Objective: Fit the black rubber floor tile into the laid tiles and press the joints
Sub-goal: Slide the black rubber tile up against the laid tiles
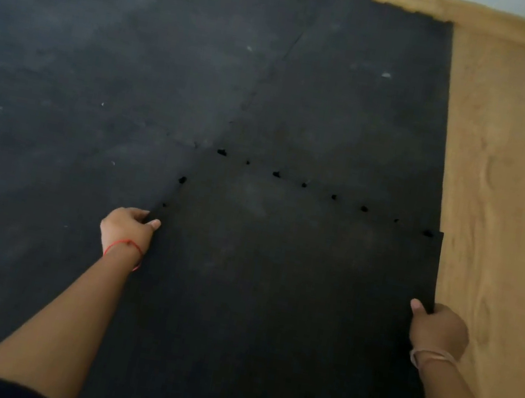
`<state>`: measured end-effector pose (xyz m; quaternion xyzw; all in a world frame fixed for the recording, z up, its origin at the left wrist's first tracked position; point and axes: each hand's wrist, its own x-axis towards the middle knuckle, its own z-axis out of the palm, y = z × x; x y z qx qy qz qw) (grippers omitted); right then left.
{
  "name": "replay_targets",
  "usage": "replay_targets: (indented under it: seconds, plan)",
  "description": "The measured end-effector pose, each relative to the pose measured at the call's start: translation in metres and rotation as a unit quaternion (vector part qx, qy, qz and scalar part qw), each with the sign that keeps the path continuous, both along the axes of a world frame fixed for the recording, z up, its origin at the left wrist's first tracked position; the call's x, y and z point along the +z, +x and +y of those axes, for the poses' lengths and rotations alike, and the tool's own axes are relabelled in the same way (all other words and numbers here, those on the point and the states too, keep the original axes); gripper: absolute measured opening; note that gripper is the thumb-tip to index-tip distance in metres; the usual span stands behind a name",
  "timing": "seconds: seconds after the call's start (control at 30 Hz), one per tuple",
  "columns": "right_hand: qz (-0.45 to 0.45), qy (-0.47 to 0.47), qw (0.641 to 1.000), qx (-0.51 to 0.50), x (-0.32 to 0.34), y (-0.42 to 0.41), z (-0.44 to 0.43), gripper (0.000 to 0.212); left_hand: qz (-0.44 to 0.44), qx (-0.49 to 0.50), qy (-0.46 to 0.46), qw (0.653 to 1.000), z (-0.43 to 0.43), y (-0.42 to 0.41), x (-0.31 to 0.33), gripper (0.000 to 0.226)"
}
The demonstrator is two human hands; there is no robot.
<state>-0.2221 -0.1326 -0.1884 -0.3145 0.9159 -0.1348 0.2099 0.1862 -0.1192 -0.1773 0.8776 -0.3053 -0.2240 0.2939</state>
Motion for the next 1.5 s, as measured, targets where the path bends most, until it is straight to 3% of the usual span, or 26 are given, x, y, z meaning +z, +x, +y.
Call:
replay_targets:
  seconds: [0.7,1.07,1.33,1.43,1.5]
  plan:
    - [-0.005,-0.002,1.000,0.010,-0.008,-0.002,0.008,0.049,0.048,0.076,-0.009,0.996,0.011,0.001,0.004,0.030]
    - [-0.029,-0.040,0.997,-0.051,-0.014,-0.003,0.006,0.048,0.018,0.038,-0.008,0.999,-0.002,0.008,0.005,0.021]
    - [-0.031,-0.054,0.998,-0.029,-0.011,-0.005,0.014,0.049,0.014,-0.019,-0.012,1.000,0.022,0.003,0.003,0.030]
    - [0.058,-0.030,0.998,0.025,-0.001,0.004,0.030,0.050,0.015,-0.017,-0.017,1.000,0.037,-0.002,0.006,0.035]
    - [0.155,-0.048,0.976,0.142,0.004,0.025,0.044,0.060,0.005,-0.021,-0.010,1.000,0.057,-0.003,0.009,0.035]
